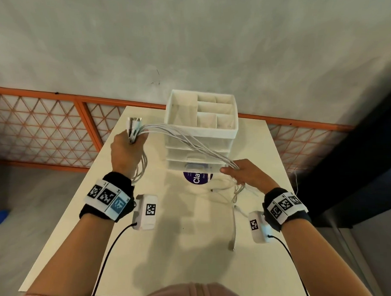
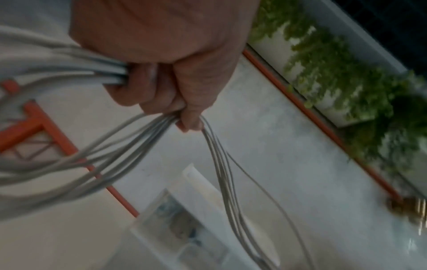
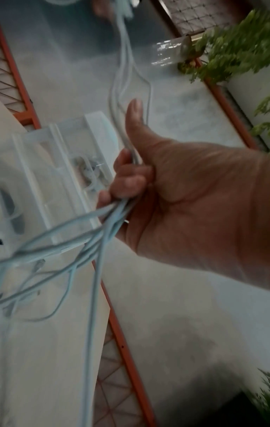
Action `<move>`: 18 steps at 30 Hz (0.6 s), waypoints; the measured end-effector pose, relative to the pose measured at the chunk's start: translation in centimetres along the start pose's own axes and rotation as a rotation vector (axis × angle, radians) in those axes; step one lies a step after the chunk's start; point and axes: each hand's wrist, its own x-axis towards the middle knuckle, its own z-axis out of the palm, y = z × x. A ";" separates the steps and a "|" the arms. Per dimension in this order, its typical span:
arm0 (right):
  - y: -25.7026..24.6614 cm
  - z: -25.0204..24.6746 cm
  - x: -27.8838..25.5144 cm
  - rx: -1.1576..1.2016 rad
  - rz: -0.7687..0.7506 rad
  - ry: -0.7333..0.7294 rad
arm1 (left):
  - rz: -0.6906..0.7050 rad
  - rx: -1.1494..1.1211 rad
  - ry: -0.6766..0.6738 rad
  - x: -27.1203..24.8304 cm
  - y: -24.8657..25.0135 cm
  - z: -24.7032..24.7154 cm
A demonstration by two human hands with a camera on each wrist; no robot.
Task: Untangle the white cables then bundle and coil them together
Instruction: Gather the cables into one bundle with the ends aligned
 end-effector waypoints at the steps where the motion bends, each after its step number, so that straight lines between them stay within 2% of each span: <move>1: -0.1 -0.2 0.0 -0.052 -0.002 0.022 | -0.040 0.072 -0.025 0.0 -0.5 0.0; 4: -0.9 -0.8 0.3 -0.101 0.031 0.060 | -0.110 0.260 -0.101 -1.1 -0.2 0.4; 7: -2.5 -1.0 0.4 -0.300 0.018 -0.031 | 0.012 0.167 -0.105 -2.4 1.3 1.3; 8: -3.1 -0.8 0.3 -0.359 0.002 -0.075 | 0.068 0.101 -0.147 -2.9 2.1 1.6; 9: -3.7 -0.6 0.2 -0.390 -0.019 -0.113 | 0.116 0.044 -0.240 -3.4 2.8 2.0; 11: -5.2 0.0 0.1 -0.387 -0.061 -0.172 | 0.161 -0.023 -0.552 -4.5 4.2 2.6; 13: -6.5 0.3 0.0 -0.304 -0.104 -0.225 | 0.135 -0.026 -0.871 -5.5 4.9 3.1; 14: -7.0 0.3 0.0 -0.230 -0.127 -0.246 | 0.117 -0.015 -0.967 -5.9 4.9 3.3; 16: -7.6 -0.2 -0.3 -0.102 -0.170 -0.271 | 0.060 -0.049 -1.015 -6.6 4.5 3.9; 18: -7.5 -0.7 -0.6 -0.003 -0.185 -0.286 | 0.084 -0.093 -0.947 -6.9 3.9 4.4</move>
